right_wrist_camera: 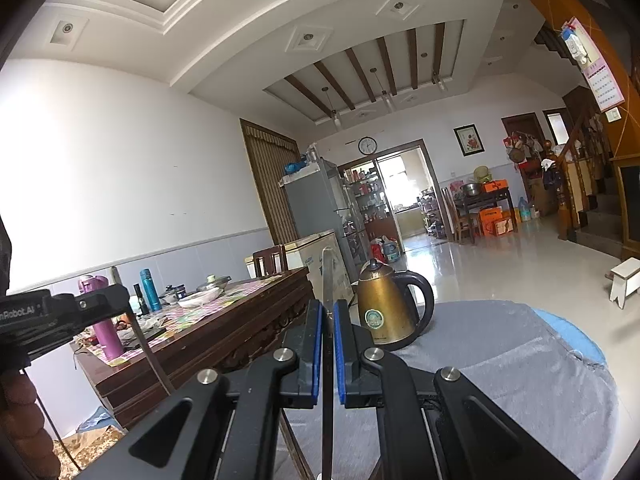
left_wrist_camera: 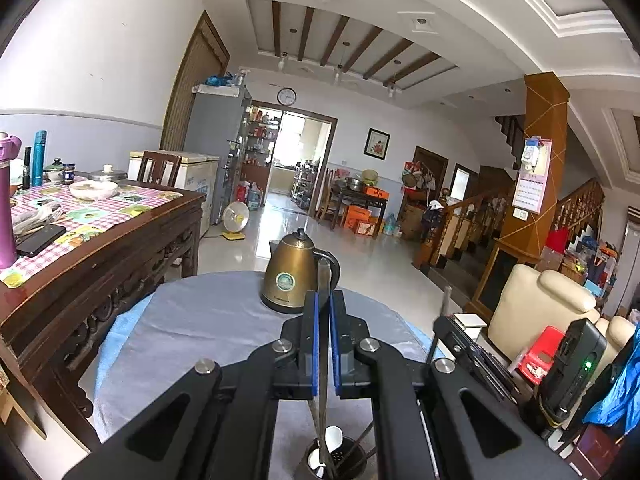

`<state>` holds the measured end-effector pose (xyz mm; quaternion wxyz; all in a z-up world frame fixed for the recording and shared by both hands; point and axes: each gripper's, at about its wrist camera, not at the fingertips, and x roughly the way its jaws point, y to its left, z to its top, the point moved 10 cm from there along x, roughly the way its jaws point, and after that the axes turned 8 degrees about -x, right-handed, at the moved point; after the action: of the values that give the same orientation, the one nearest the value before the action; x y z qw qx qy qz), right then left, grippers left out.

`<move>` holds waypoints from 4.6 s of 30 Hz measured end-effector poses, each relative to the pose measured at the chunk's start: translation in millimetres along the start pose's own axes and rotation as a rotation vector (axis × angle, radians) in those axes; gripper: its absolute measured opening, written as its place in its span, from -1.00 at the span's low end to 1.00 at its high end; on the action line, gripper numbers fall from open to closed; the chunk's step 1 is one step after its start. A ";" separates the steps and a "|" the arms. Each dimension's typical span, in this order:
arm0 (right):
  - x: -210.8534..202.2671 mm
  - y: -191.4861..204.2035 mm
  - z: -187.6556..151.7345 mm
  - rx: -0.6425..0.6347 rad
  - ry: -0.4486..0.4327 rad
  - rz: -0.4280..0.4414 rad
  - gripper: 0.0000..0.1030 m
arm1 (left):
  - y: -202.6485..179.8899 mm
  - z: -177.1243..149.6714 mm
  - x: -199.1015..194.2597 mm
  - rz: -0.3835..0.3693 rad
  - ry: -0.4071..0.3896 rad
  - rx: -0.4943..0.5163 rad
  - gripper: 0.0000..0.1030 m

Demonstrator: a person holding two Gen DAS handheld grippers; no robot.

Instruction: Organize utensils

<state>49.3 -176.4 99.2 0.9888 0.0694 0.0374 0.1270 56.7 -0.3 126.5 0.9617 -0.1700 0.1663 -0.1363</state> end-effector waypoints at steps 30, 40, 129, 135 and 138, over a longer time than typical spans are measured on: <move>39.2 -13.3 -24.5 -0.009 0.068 -0.038 -0.87 | 2.2 -26.8 31.2 0.021 0.091 -0.020 -0.90; 47.8 -16.7 -45.6 -0.024 0.088 -0.062 -0.87 | 14.3 -53.3 53.9 0.002 0.164 -0.075 -0.90; -99.4 13.1 -115.7 -0.018 0.588 -0.117 0.53 | 54.3 -105.0 -45.4 0.472 0.227 0.190 0.93; -98.0 15.4 -116.6 -0.024 0.588 -0.115 0.53 | 53.8 -106.7 -46.3 0.469 0.231 0.192 0.93; -98.2 15.1 -116.8 -0.021 0.590 -0.115 0.53 | 55.1 -107.9 -45.4 0.468 0.234 0.192 0.93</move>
<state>-59.9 -172.2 -8.4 0.9414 0.0170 0.3258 0.0859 -12.7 33.6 22.7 0.9530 -0.0181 0.2973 0.0555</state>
